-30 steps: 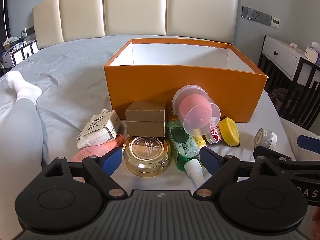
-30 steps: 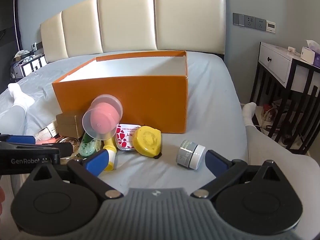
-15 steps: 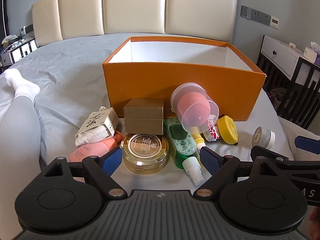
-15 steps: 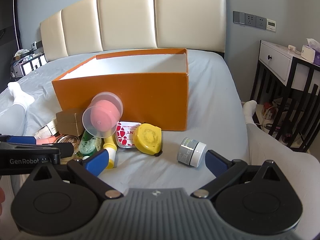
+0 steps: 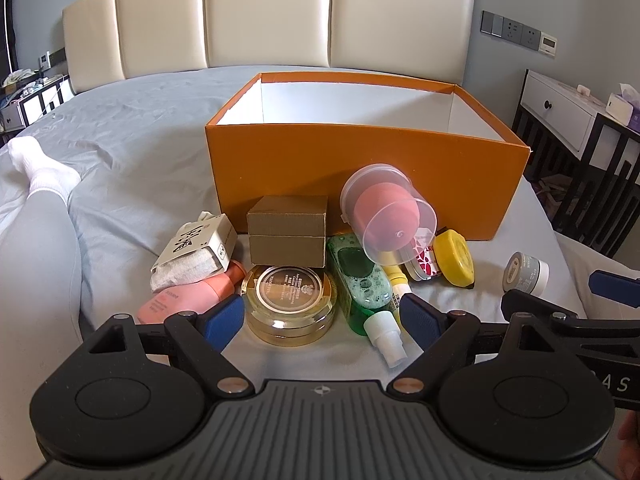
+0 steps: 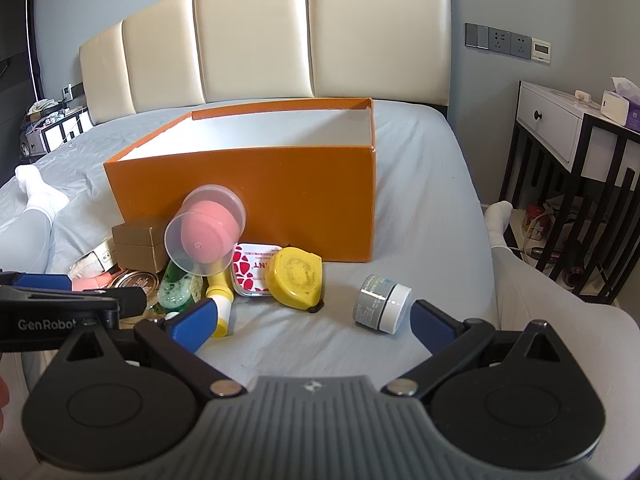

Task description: Organize rigid objects

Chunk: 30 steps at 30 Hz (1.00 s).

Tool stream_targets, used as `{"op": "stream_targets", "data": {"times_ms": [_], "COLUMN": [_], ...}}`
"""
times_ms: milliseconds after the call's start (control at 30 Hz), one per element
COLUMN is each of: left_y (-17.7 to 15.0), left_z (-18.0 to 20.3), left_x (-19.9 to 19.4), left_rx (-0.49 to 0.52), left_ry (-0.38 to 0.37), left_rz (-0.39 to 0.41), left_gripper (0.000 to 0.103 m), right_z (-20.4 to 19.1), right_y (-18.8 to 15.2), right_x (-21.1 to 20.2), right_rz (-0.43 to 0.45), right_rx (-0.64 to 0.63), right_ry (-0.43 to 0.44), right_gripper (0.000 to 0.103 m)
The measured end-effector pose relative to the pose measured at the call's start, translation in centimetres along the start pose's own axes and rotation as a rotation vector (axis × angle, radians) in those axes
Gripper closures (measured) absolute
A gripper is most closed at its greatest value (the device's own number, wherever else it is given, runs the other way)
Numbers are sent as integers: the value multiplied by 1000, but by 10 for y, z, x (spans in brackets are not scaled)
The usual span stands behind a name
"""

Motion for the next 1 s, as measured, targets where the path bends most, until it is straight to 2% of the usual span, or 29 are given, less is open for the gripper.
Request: {"op": "stream_targets", "data": {"times_ms": [733,1000], "left_y": [-2,-2], "left_z": [-2,-8], "left_x": [-2,3], "left_rx": [-7,-33], "left_ry": [-3,-54], "left_rz": [-5,-4], "left_gripper": [1,2], "right_z": [2,2], "right_y": [0,-2], "right_x": [-1,6], "right_rz": [-2,-31], "right_rx": [2,2], "right_ry": [-3,-4], "right_gripper": [2,2]}}
Point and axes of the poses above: each gripper's, at about its wrist camera, not at the fingertips, and x roughly the way its jaws point, z to its right, y to its top, the point moved 6 cm from there along x, roughly the way its jaws point, and after that the axes turned 7 degrees about -z, right-handed, at the moved point
